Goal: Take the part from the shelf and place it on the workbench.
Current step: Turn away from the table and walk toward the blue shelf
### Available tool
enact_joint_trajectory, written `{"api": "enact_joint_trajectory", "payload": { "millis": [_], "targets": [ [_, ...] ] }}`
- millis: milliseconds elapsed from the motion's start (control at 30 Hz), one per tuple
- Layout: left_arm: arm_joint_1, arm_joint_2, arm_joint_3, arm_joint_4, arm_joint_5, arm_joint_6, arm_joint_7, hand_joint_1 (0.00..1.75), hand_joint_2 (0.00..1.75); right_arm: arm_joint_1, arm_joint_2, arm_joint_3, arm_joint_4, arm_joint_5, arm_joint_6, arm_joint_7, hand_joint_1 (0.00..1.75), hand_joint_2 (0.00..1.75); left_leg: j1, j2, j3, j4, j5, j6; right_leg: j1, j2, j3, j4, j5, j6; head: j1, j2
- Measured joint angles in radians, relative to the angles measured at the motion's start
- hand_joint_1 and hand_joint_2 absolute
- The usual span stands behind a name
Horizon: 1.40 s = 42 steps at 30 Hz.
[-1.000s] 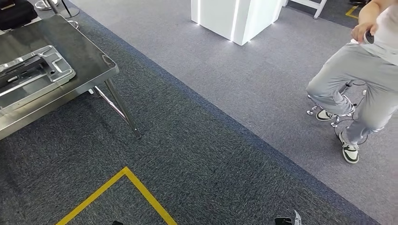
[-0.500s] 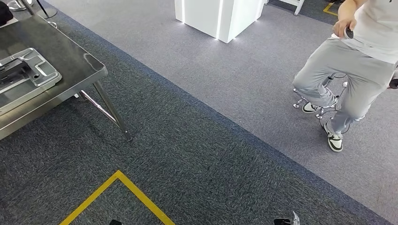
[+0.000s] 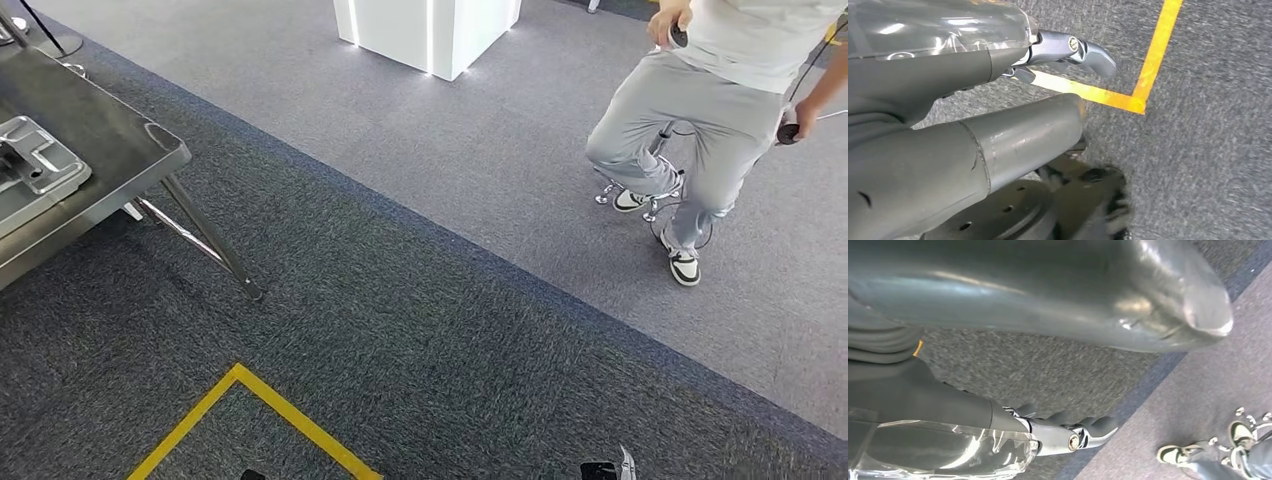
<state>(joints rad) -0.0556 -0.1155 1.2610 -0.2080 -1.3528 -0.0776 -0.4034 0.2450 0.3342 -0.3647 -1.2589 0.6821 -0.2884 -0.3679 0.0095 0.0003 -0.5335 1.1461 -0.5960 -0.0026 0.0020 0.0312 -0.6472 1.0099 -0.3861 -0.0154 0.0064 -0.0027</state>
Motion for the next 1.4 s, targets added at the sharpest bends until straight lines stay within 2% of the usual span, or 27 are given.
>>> {"api": "enact_joint_trajectory", "payload": {
  "millis": [67, 100, 200, 233, 267, 333, 367, 400, 433, 467, 533, 600, 633, 667, 700, 767, 800, 867, 900, 933, 967, 1067, 1133, 1200, 1267, 1333, 1400],
  "targets": [
    [-0.003, 0.002, 0.0, 0.0, 0.0, 0.001, 0.0, 0.0, 0.0, 0.001, 0.0, 0.002, 0.0, 0.0, 0.0, 0.001, 0.0, 0.0, -0.006, -0.016, 0.073, -0.124, 0.034, 0.01, 0.001, 0.011, -0.014, 0.004, 0.017, 0.01, 0.0, 0.0],
    [-0.004, 0.002, 0.0, 0.0, 0.0, 0.001, 0.0, 0.0, 0.0, 0.001, 0.0, 0.004, 0.0, 0.0, 0.0, 0.001, 0.0, 0.0, -0.009, -0.021, 0.086, -0.151, 0.041, 0.016, 0.0, 0.014, -0.016, 0.004, 0.025, 0.016, 0.0, 0.0],
    [-0.004, 0.002, 0.0, 0.0, -0.001, -0.001, 0.001, 0.0, 0.0, 0.003, 0.0, 0.006, 0.0, -0.002, 0.0, 0.003, 0.0, 0.0, -0.015, -0.01, 0.075, -0.157, 0.068, 0.033, -0.004, 0.019, -0.018, -0.006, 0.046, 0.036, -0.001, 0.0],
    [-0.004, 0.002, 0.0, 0.0, -0.001, -0.002, 0.001, 0.0, 0.0, 0.005, 0.0, 0.006, 0.0, -0.002, 0.0, 0.004, 0.0, 0.0, -0.015, -0.004, 0.068, -0.161, 0.081, 0.04, -0.005, 0.014, -0.023, 0.003, 0.031, 0.04, 0.0, 0.0],
    [-0.005, 0.002, 0.0, 0.0, -0.001, -0.003, 0.001, 0.0, 0.0, 0.005, 0.0, 0.006, 0.0, -0.002, 0.0, 0.005, 0.0, 0.0, -0.012, 0.003, 0.058, -0.165, 0.095, 0.046, -0.005, 0.005, -0.034, 0.03, -0.005, 0.043, 0.001, 0.0],
    [-0.005, 0.003, 0.001, -0.001, -0.001, -0.004, 0.0, 0.0, 0.0, 0.006, 0.0, 0.006, 0.0, -0.003, 0.0, 0.008, 0.0, 0.0, -0.012, 0.017, 0.031, -0.167, 0.119, 0.054, -0.008, -0.015, -0.065, 0.143, -0.12, 0.051, 0.005, 0.0],
    [-0.004, 0.004, 0.001, -0.001, -0.001, -0.004, 0.0, 0.0, 0.0, 0.006, 0.0, 0.006, 0.0, -0.003, 0.0, 0.009, 0.0, 0.0, -0.013, 0.024, 0.016, -0.167, 0.128, 0.055, -0.01, -0.018, -0.078, 0.209, -0.164, 0.057, 0.006, 0.0],
    [-0.004, 0.004, 0.001, -0.001, -0.002, -0.004, 0.0, 0.0, 0.0, 0.006, 0.0, 0.007, 0.0, -0.003, 0.0, 0.01, 0.0, 0.0, -0.013, 0.031, 0.0, -0.166, 0.138, 0.053, -0.013, -0.02, -0.083, 0.262, -0.184, 0.062, 0.007, 0.0],
    [-0.003, 0.004, 0.001, -0.001, -0.002, -0.004, 0.0, 0.0, 0.0, 0.006, 0.0, 0.007, 0.0, -0.003, 0.0, 0.01, 0.0, 0.0, -0.014, 0.039, -0.016, -0.165, 0.147, 0.051, -0.015, -0.023, -0.072, 0.285, -0.178, 0.065, 0.007, 0.0],
    [-0.003, 0.004, 0.001, -0.001, -0.003, -0.004, -0.001, 0.0, 0.0, 0.006, 0.0, 0.007, 0.0, -0.003, -0.001, 0.01, 0.0, 0.0, -0.014, 0.046, -0.031, -0.163, 0.155, 0.047, -0.017, -0.027, -0.043, 0.274, -0.154, 0.067, 0.007, 0.0],
    [-0.003, 0.004, 0.001, -0.001, -0.005, -0.004, -0.001, 0.0, 0.0, 0.006, 0.0, 0.009, -0.002, -0.003, -0.001, 0.01, 0.0, 0.0, -0.015, 0.059, -0.054, -0.157, 0.17, 0.039, -0.017, -0.05, 0.068, 0.16, -0.116, 0.065, 0.007, 0.0],
    [-0.002, 0.004, 0.001, -0.001, -0.007, -0.004, -0.002, 0.0, 0.0, 0.005, 0.0, 0.014, -0.006, -0.002, -0.001, 0.01, 0.0, 0.0, -0.016, 0.071, -0.062, -0.148, 0.18, 0.029, -0.011, -0.079, 0.177, 0.019, -0.135, 0.053, 0.006, 0.0],
    [-0.002, 0.004, 0.002, -0.001, -0.008, -0.004, -0.003, 0.0, 0.0, 0.005, 0.0, 0.016, -0.008, -0.002, -0.001, 0.01, 0.0, 0.0, -0.015, 0.077, -0.063, -0.144, 0.184, 0.023, -0.007, -0.085, 0.205, -0.022, -0.15, 0.044, 0.007, 0.0],
    [-0.003, 0.004, 0.002, -0.001, -0.008, -0.004, -0.003, 0.0, 0.0, 0.005, 0.0, 0.018, -0.009, -0.002, -0.001, 0.009, 0.0, 0.0, -0.013, 0.085, -0.064, -0.143, 0.188, 0.017, -0.004, -0.083, 0.212, -0.042, -0.157, 0.035, 0.007, 0.0],
    [-0.004, 0.004, 0.002, -0.001, -0.009, -0.004, -0.003, 0.0, 0.0, 0.006, 0.0, 0.018, -0.009, -0.001, -0.001, 0.009, 0.0, 0.0, -0.01, 0.09, -0.065, -0.141, 0.191, 0.01, -0.004, -0.077, 0.209, -0.046, -0.152, 0.024, 0.007, 0.0],
    [-0.003, 0.005, 0.002, -0.001, -0.009, -0.004, -0.004, 0.0, 0.0, 0.007, 0.001, 0.018, -0.009, -0.001, -0.001, 0.009, 0.0, 0.0, -0.005, 0.069, -0.079, -0.11, 0.164, -0.003, -0.004, -0.065, 0.199, -0.051, -0.137, 0.006, 0.005, 0.0],
    [-0.002, 0.005, 0.002, -0.001, -0.009, -0.004, -0.004, 0.0, 0.0, 0.007, 0.001, 0.018, -0.009, -0.001, -0.001, 0.009, 0.0, 0.0, -0.003, 0.048, -0.097, -0.064, 0.13, -0.007, -0.005, -0.059, 0.192, -0.052, -0.129, -0.002, 0.003, 0.0],
    [0.001, 0.005, 0.002, -0.001, -0.01, -0.005, -0.004, 0.0, 0.0, 0.006, 0.002, 0.02, -0.009, -0.001, 0.0, 0.009, 0.0, 0.0, -0.002, 0.015, -0.149, 0.077, 0.047, -0.011, -0.001, -0.045, 0.175, -0.047, -0.119, -0.009, 0.0, 0.0],
    [0.003, 0.004, 0.002, -0.001, -0.011, -0.006, -0.003, 0.0, 0.0, 0.007, 0.002, 0.021, -0.008, 0.0, 0.0, 0.009, 0.0, 0.0, -0.002, 0.01, -0.168, 0.136, 0.023, -0.011, 0.001, -0.037, 0.167, -0.044, -0.115, -0.01, -0.001, 0.0],
    [0.004, 0.005, 0.002, -0.001, -0.012, -0.007, -0.002, 0.0, 0.0, 0.007, 0.002, 0.021, -0.008, 0.0, 0.0, 0.009, 0.0, 0.0, -0.002, 0.009, -0.172, 0.161, 0.019, -0.01, 0.003, -0.029, 0.161, -0.04, -0.112, -0.011, -0.001, 0.0],
    [0.004, 0.005, 0.002, -0.001, -0.012, -0.008, 0.0, 0.0, 0.0, 0.007, 0.002, 0.021, -0.008, 0.0, 0.0, 0.009, 0.0, 0.0, -0.003, 0.008, -0.155, 0.143, 0.036, -0.007, 0.005, -0.021, 0.156, -0.036, -0.111, -0.01, -0.001, 0.0],
    [0.004, 0.007, 0.002, -0.001, -0.015, -0.009, 0.002, 0.0, 0.0, 0.006, 0.002, 0.023, -0.008, 0.0, 0.0, 0.008, 0.0, 0.0, -0.005, -0.012, -0.033, -0.058, 0.113, 0.008, 0.008, -0.001, 0.15, -0.025, -0.11, -0.006, 0.0, 0.0],
    [0.004, 0.008, 0.003, -0.001, -0.017, -0.009, 0.003, 0.0, 0.0, 0.006, 0.001, 0.025, -0.008, 0.0, 0.0, 0.008, 0.0, 0.0, -0.009, -0.028, 0.008, -0.132, 0.124, 0.017, 0.007, 0.009, 0.145, -0.02, -0.109, 0.002, -0.001, 0.0],
    [0.003, 0.008, 0.003, -0.001, -0.019, -0.01, 0.005, 0.0, 0.0, 0.006, 0.001, 0.026, -0.008, 0.0, 0.0, 0.008, 0.0, 0.0, -0.009, -0.023, 0.008, -0.144, 0.126, 0.024, 0.008, 0.018, 0.14, -0.021, -0.106, 0.014, -0.002, 0.0],
    [0.001, 0.007, 0.002, -0.001, -0.021, -0.012, 0.005, 0.0, 0.0, 0.005, 0.001, 0.026, -0.008, 0.0, 0.0, 0.008, 0.0, 0.0, -0.004, -0.013, 0.011, -0.159, 0.133, 0.035, 0.009, 0.009, 0.128, 0.001, -0.121, 0.025, 0.0, 0.0],
    [0.002, 0.007, 0.003, -0.001, -0.022, -0.014, 0.005, 0.0, 0.0, 0.004, 0.0, 0.027, -0.008, 0.0, -0.001, 0.007, 0.0, 0.0, -0.002, -0.001, 0.011, -0.168, 0.139, 0.043, 0.005, -0.011, 0.081, 0.097, -0.176, 0.034, 0.004, 0.0],
    [0.003, 0.007, 0.003, -0.001, -0.023, -0.015, 0.005, 0.0, 0.0, 0.003, -0.001, 0.027, -0.007, 0.0, 0.0, 0.007, 0.0, 0.0, -0.003, 0.011, 0.006, -0.167, 0.139, 0.045, -0.003, -0.02, 0.01, 0.23, -0.231, 0.041, 0.005, 0.0]
  ]
}}
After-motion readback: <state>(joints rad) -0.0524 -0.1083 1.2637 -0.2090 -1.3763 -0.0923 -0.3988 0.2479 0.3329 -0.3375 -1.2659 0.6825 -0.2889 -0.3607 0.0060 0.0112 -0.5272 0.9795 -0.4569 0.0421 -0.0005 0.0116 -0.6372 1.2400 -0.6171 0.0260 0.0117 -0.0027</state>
